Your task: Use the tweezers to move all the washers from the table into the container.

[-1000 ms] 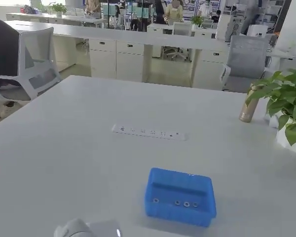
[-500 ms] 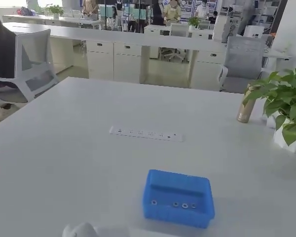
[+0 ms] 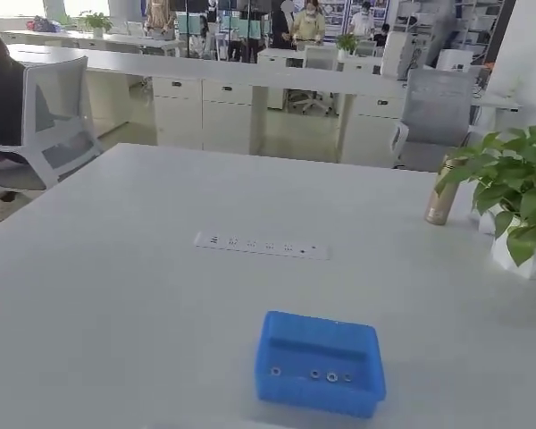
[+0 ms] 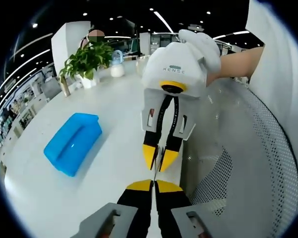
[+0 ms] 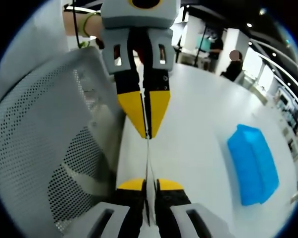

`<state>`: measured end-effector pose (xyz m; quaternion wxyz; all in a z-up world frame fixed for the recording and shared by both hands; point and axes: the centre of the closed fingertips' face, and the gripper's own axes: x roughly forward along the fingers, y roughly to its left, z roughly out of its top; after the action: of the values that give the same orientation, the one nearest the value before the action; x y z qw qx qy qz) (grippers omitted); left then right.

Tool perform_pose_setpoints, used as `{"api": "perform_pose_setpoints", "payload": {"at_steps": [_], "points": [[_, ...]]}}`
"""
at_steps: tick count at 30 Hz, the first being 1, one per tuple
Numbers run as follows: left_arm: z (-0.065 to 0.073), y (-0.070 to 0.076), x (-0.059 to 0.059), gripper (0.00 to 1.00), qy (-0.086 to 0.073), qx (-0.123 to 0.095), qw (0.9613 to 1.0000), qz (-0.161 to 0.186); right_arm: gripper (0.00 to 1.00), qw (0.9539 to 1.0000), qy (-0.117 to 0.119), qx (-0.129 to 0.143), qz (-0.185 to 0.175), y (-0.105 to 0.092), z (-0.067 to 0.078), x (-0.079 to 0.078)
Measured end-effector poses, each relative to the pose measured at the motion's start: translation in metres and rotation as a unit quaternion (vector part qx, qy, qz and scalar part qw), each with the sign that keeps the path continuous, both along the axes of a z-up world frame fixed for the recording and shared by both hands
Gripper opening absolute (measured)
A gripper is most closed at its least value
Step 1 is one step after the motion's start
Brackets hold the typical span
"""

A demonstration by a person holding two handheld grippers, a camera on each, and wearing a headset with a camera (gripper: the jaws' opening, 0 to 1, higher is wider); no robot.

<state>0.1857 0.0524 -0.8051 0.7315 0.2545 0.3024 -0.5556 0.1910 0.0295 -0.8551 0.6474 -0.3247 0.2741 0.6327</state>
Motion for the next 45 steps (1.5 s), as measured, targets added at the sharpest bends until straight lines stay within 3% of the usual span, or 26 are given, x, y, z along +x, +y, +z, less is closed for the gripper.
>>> {"api": "perform_pose_setpoints", "payload": {"at_steps": [2, 4, 6, 8, 10, 13, 15, 17, 20, 21, 23, 25, 27, 31, 33, 35, 37, 38, 40, 41, 42, 43, 44, 45], "points": [[-0.005, 0.002, 0.001, 0.00, 0.000, 0.010, 0.9999, 0.000, 0.06, 0.9993, 0.020, 0.009, -0.029, 0.001, -0.001, 0.002], [-0.011, 0.003, 0.002, 0.00, 0.006, 0.017, 0.9998, -0.003, 0.10, 0.9979, 0.016, 0.029, -0.056, 0.003, -0.002, 0.009], [-0.017, 0.005, 0.004, 0.00, 0.004, 0.030, 0.9995, -0.008, 0.21, 0.9962, 0.017, 0.035, -0.078, 0.000, 0.000, 0.010], [-0.024, 0.008, 0.005, 0.00, 0.006, 0.045, 0.9988, -0.014, 0.31, 0.9945, 0.002, 0.041, -0.097, -0.005, 0.006, 0.013], [-0.028, 0.009, 0.006, 0.00, 0.011, 0.050, 0.9985, -0.018, 0.39, 0.9907, 0.001, 0.052, -0.126, -0.014, 0.014, 0.014], [-0.037, 0.014, 0.009, 0.00, 0.021, 0.071, 0.9969, -0.026, 0.56, 0.9801, -0.007, 0.076, -0.183, -0.033, 0.028, 0.020], [-0.041, 0.016, 0.011, 0.00, 0.030, 0.087, 0.9953, -0.031, 0.60, 0.9736, -0.008, 0.082, -0.213, -0.047, 0.035, 0.023], [-0.044, 0.016, 0.014, 0.00, 0.036, 0.098, 0.9938, -0.037, 0.61, 0.9630, -0.004, 0.102, -0.249, -0.061, 0.047, 0.026], [-0.048, 0.017, 0.017, 0.00, 0.040, 0.122, 0.9906, -0.046, 0.65, 0.9390, 0.024, 0.138, -0.314, -0.084, 0.063, 0.033], [-0.049, 0.017, 0.018, 0.00, 0.039, 0.134, 0.9890, -0.051, 0.66, 0.9375, 0.021, 0.139, -0.319, -0.088, 0.063, 0.035], [-0.052, 0.018, 0.019, 0.00, 0.035, 0.154, 0.9859, -0.056, 0.68, 0.9302, 0.004, 0.132, -0.342, -0.106, 0.069, 0.041], [-0.054, 0.017, 0.020, 0.00, 0.025, 0.169, 0.9829, -0.069, 0.69, 0.9282, -0.022, 0.120, -0.352, -0.122, 0.073, 0.046], [-0.057, 0.017, 0.019, 0.00, 0.032, 0.175, 0.9817, -0.068, 0.70, 0.9247, -0.041, 0.107, -0.363, -0.135, 0.073, 0.049], [-0.061, 0.019, 0.019, 0.00, 0.040, 0.176, 0.9821, -0.053, 0.76, 0.9178, -0.047, 0.108, -0.379, -0.141, 0.077, 0.051], [-0.059, 0.017, 0.019, 0.00, 0.051, 0.154, 0.9863, -0.030, 0.77, 0.9132, -0.046, 0.124, -0.386, -0.141, 0.080, 0.051], [-0.056, 0.018, 0.022, 0.09, 0.055, 0.135, 0.9893, -0.003, 0.76, 0.9110, -0.041, 0.134, -0.388, -0.139, 0.080, 0.051], [-0.051, 0.021, 0.025, 0.19, 0.061, 0.108, 0.9916, 0.036, 0.77, 0.9125, -0.037, 0.141, -0.382, -0.136, 0.081, 0.051], [-0.047, 0.024, 0.025, 0.21, 0.069, 0.090, 0.9917, 0.060, 0.77, 0.9130, -0.037, 0.142, -0.381, -0.135, 0.081, 0.051], [-0.036, 0.024, 0.025, 0.23, 0.070, 0.046, 0.9922, 0.093, 0.77, 0.9140, -0.035, 0.151, -0.375, -0.134, 0.082, 0.051], [-0.027, 0.025, 0.026, 0.25, 0.073, 0.008, 0.9894, 0.125, 0.78, 0.9121, -0.032, 0.160, -0.376, -0.133, 0.084, 0.051], [-0.020, 0.028, 0.028, 0.29, 0.069, -0.016, 0.9861, 0.150, 0.79, 0.9106, -0.032, 0.166, -0.377, -0.133, 0.086, 0.052], [-0.009, 0.032, 0.035, 0.34, 0.050, -0.054, 0.9787, 0.192, 0.80, 0.9070, -0.032, 0.176, -0.381, -0.133, 0.089, 0.053], [-0.001, 0.034, 0.037, 0.38, 0.042, -0.081, 0.9727, 0.213, 0.80, 0.9031, -0.032, 0.186, -0.386, -0.134, 0.092, 0.055], [0.011, 0.036, 0.038, 0.43, 0.035, -0.122, 0.9636, 0.236, 0.81, 0.8970, -0.031, 0.200, -0.393, -0.136, 0.096, 0.058]]}}
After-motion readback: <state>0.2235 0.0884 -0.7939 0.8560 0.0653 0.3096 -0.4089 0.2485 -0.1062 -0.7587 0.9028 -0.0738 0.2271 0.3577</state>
